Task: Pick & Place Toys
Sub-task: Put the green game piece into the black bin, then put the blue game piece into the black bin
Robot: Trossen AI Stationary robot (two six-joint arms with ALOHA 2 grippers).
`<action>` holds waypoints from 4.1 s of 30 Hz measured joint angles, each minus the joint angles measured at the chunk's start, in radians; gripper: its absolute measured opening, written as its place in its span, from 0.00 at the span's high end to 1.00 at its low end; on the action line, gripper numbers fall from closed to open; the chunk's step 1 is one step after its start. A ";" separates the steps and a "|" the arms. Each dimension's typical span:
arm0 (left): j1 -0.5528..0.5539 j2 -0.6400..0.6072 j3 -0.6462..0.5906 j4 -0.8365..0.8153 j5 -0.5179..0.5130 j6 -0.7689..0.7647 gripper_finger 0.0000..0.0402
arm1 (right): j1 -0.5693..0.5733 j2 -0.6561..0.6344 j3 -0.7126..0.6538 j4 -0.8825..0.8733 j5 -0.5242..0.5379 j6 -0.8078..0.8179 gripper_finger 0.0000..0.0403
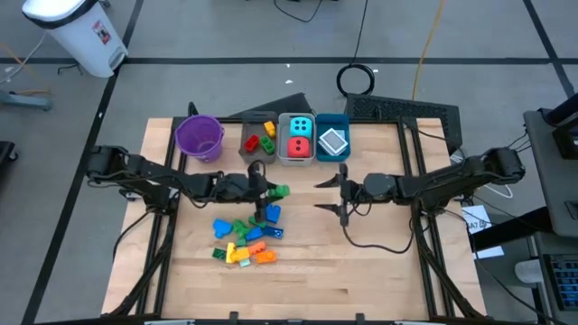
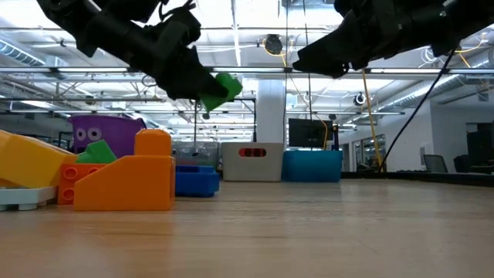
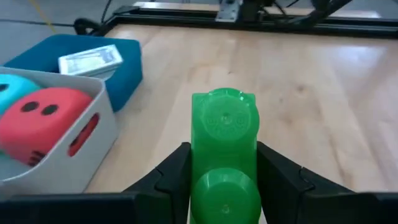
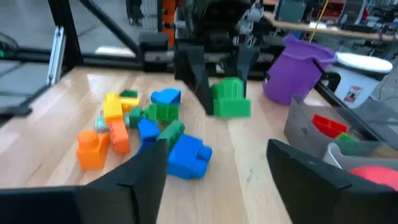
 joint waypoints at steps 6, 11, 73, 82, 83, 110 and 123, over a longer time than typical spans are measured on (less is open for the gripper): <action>-0.035 0.001 0.000 0.002 0.014 -0.008 0.62 | -0.014 0.176 0.032 0.175 -0.002 0.006 0.24; -0.065 0.002 0.000 0.005 0.015 -0.020 0.64 | -0.031 0.318 0.120 0.192 -0.002 0.007 0.22; 0.609 0.143 0.039 0.137 0.000 -0.116 0.40 | -0.317 0.158 0.214 -0.142 -0.131 -0.103 0.36; 0.455 -0.074 0.039 -0.032 0.042 -0.090 0.37 | -0.284 0.158 0.214 -0.139 -0.133 -0.102 0.37; 0.424 -0.107 0.039 -0.076 0.041 -0.077 0.37 | -0.284 0.158 0.214 -0.138 -0.133 -0.102 0.37; 0.030 -0.148 0.010 -1.119 -0.102 -0.442 0.37 | -0.285 0.158 0.214 -0.121 -0.132 -0.068 0.37; 0.097 -0.091 0.008 -1.101 -0.117 -0.064 0.37 | -0.285 0.158 0.214 -0.124 -0.134 -0.068 0.37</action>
